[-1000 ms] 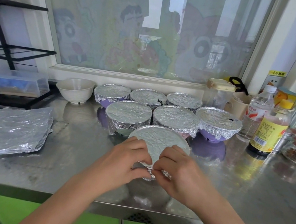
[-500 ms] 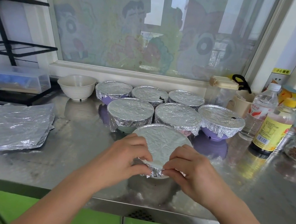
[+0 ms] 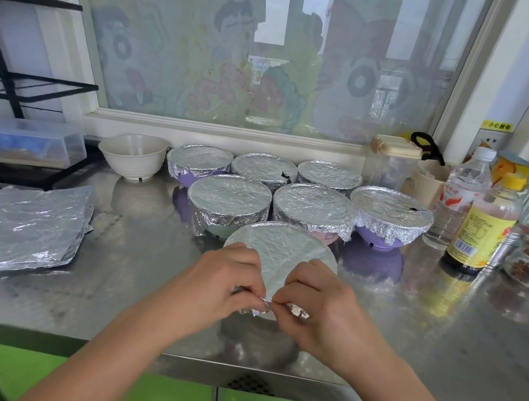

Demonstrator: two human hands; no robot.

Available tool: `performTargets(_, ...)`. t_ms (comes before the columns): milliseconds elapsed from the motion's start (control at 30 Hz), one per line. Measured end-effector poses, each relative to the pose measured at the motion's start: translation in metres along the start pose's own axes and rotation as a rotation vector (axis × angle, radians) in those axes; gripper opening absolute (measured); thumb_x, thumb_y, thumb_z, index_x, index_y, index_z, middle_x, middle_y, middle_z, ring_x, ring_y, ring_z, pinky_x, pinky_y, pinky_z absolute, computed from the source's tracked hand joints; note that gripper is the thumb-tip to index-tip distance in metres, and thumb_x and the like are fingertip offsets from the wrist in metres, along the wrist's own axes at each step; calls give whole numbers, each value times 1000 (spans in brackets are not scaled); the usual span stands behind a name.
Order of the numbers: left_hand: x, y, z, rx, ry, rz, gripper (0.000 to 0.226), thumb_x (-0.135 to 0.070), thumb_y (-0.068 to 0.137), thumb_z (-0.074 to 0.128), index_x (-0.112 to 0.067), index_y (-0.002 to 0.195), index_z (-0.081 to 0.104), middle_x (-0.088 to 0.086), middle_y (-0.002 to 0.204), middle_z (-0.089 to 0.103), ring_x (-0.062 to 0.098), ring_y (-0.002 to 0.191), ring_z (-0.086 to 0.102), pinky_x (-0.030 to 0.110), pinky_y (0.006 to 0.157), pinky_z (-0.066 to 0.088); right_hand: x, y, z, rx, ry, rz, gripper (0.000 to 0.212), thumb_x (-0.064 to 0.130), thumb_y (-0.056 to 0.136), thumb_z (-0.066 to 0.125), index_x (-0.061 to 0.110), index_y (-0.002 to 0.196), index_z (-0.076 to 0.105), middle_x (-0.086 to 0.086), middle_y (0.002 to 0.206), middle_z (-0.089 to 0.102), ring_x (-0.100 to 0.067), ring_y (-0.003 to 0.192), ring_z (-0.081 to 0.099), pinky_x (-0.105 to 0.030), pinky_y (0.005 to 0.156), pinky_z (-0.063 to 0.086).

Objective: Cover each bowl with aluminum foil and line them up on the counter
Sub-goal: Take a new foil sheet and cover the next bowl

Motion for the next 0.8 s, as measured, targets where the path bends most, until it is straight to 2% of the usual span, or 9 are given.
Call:
performTargets(67, 2, -3, -3, 3, 4, -5, 25, -43, 78, 66, -20, 74, 72, -17, 81, 53, -2, 77, 50, 13, 71, 40, -1, -1, 1, 0, 29, 6, 9, 21, 83, 75, 13, 78, 73, 2, 78, 58, -13, 73, 51, -21, 66, 43)
performTargets(167, 7, -8, -10, -8, 10, -7, 24, -45, 78, 67, -22, 75, 72, -14, 83, 55, 0, 78, 52, 17, 71, 43, -14, -8, -11, 35, 79, 45, 25, 39, 85, 70, 15, 90, 77, 2, 86, 61, -13, 80, 57, -18, 74, 44)
performTargets(233, 10, -11, -13, -30, 4, -14, 24, -46, 76, 69, -23, 77, 72, -14, 85, 55, 0, 79, 52, 16, 72, 43, -25, -13, -20, 60, 94, 60, 28, 42, 86, 68, 16, 92, 78, 3, 87, 62, -12, 81, 57, -17, 76, 43)
performTargets(433, 2, -8, -5, -61, -9, -13, 24, -42, 77, 70, -19, 74, 72, -13, 79, 56, 5, 80, 51, 19, 73, 43, -26, -14, -14, 61, 109, 48, 20, 33, 87, 69, 16, 92, 78, 1, 85, 61, -12, 79, 57, -15, 75, 42)
performTargets(633, 1, -8, -2, -49, 48, 37, 23, -35, 85, 65, -15, 75, 67, -10, 80, 55, 4, 80, 47, 13, 75, 38, -16, -9, -10, 37, 68, 22, 15, 27, 87, 68, 14, 85, 76, 2, 83, 60, -16, 76, 58, -21, 71, 45)
performTargets(800, -3, -6, 2, -53, 98, 32, 29, -43, 82, 67, -15, 82, 68, -10, 86, 52, 9, 82, 50, 19, 74, 40, -14, -6, -8, 60, 65, 27, 16, 28, 89, 66, 16, 85, 75, 4, 83, 59, -15, 76, 57, -19, 71, 42)
Point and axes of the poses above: each hand's wrist, its own y-axis towards the middle knuckle, its own z-axis out of the palm, x = y × z, the point moved 4 cm from there along y, towards the middle knuckle
